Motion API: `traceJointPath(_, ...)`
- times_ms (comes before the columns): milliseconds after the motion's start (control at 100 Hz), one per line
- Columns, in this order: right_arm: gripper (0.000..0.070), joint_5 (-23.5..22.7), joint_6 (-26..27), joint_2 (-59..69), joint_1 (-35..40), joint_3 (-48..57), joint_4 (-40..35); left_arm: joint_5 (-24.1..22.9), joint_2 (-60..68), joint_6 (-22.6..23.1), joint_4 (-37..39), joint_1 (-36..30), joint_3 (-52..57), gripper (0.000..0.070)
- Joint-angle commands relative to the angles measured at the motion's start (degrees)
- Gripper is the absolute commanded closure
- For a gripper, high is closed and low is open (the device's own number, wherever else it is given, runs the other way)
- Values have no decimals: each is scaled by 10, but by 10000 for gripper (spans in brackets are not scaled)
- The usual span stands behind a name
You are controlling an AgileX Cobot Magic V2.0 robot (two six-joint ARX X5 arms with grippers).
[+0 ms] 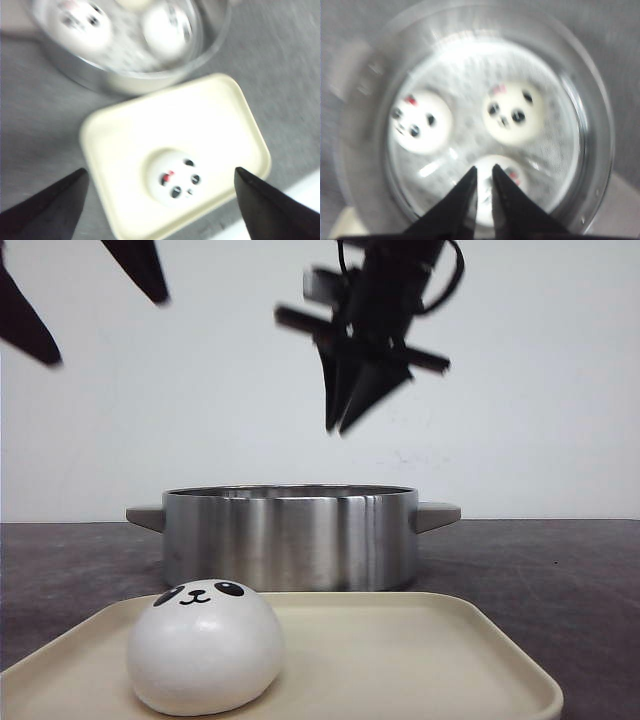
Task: Steam buns
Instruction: 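Grasp the last bun on the tray with the left gripper and lift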
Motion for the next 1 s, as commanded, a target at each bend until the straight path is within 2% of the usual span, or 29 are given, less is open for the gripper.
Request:
traceJointPath(0,683,-3,-11,-17,9,53,-3,3,15,-32,19,-21,-13,160)
traceJointPath(260,683,-77,-12,-52,15,249,-69,3,108,-50,62,-73,-28,146)
traceJointPath(630,683,-78,-15,-68,20,536,-180,28,246,-50,83,-91,-28,146)
traceJointPath(790,683,-72,-15,-68,20,591,-203,29,280,-51,110,-97,-28,146)
traceJointPath(990,683,-72,-16,-68,20,602,-230,26,299,-55,125,-98,-28,148)
